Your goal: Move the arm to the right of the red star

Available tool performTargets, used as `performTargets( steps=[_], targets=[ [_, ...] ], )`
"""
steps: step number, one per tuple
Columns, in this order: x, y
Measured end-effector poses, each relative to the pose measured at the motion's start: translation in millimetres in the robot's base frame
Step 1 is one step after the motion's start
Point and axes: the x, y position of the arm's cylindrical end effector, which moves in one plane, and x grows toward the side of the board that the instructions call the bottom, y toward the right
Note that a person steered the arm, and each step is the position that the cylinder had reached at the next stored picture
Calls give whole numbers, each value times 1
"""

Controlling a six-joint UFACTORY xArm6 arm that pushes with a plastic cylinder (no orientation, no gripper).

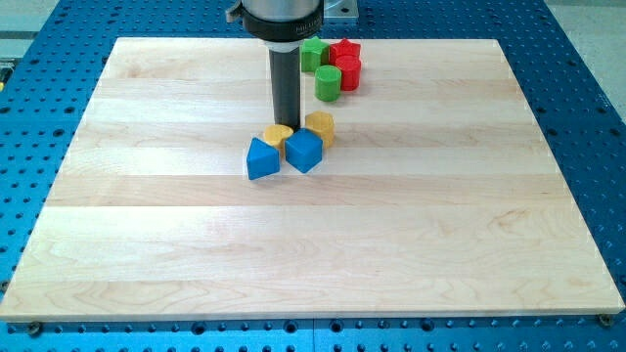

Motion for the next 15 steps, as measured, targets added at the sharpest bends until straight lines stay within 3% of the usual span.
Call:
performTargets(
  steps=[2, 3, 4, 7, 10, 15],
  targets=[
    [0, 0],
    [-22, -5],
    [-65, -63],
    [-68, -75],
    [-44, -38],
    [-44, -36]
  ],
)
